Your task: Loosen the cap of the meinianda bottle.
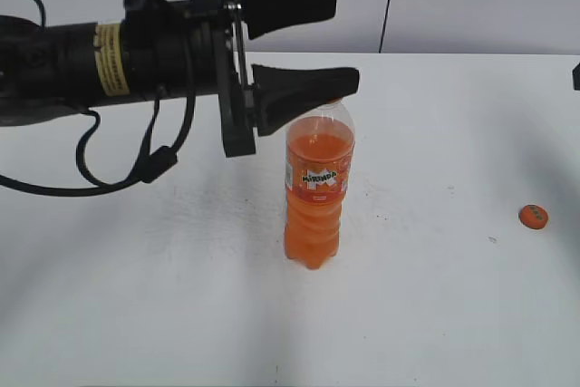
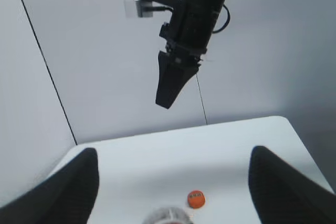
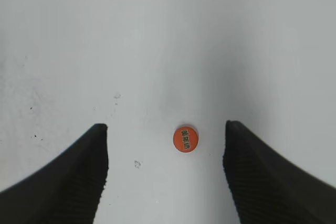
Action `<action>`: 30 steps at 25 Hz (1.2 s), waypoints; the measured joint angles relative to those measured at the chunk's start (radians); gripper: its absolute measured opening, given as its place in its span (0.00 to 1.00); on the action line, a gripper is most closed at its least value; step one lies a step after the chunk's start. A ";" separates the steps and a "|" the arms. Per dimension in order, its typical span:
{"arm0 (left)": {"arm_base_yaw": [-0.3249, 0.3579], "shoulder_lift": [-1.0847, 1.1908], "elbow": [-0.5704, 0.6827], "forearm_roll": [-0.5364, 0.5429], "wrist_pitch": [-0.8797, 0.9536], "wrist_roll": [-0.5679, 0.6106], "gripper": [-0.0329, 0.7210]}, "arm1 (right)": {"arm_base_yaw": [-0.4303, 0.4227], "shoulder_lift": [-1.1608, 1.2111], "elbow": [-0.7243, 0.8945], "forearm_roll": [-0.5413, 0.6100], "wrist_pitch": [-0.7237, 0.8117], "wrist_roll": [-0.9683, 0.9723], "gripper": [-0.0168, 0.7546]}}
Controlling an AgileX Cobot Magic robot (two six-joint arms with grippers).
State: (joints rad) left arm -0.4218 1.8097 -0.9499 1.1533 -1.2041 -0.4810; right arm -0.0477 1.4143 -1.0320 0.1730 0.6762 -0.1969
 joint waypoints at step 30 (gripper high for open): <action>0.148 -0.446 -0.063 -0.911 1.989 0.214 0.74 | 0.000 -0.262 0.000 0.000 0.432 0.003 0.69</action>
State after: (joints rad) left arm -0.2741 1.3639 -1.0133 0.2420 0.7848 -0.2673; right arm -0.0477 1.1525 -1.0320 0.1730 1.1077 -0.1938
